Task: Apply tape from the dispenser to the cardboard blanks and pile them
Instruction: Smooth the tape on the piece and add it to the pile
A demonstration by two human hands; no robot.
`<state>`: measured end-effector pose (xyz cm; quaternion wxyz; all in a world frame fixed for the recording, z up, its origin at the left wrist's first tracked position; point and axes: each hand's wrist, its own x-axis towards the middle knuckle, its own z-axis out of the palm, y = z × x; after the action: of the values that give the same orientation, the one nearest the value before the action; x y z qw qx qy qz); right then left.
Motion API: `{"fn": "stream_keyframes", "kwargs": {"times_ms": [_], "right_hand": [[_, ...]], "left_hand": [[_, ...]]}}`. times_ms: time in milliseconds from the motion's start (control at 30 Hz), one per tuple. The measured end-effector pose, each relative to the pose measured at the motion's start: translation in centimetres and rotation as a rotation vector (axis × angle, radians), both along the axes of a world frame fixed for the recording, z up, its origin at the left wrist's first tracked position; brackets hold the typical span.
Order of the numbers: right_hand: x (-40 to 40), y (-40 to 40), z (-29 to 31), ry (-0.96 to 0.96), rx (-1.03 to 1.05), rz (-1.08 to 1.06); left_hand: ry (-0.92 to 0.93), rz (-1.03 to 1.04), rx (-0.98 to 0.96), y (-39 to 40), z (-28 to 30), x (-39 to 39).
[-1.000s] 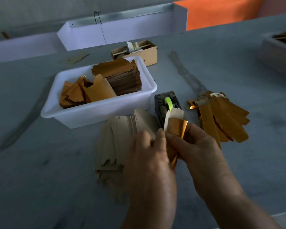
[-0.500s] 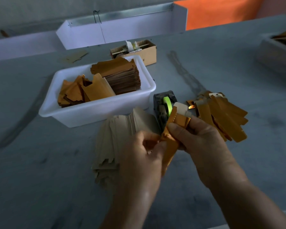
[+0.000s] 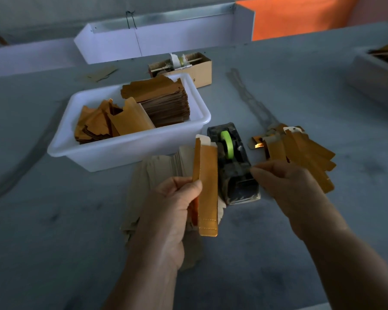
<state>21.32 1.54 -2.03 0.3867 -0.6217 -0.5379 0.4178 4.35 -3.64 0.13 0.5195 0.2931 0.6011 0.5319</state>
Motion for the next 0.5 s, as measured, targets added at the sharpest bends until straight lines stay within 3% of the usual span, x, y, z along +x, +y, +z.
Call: {"fn": "stream_keyframes", "kwargs": {"times_ms": [500], "right_hand": [[-1.8,0.5,0.3,0.041,-0.068,0.045]], "left_hand": [[-0.041,-0.027,0.039,1.4,-1.4,3.1]]}}
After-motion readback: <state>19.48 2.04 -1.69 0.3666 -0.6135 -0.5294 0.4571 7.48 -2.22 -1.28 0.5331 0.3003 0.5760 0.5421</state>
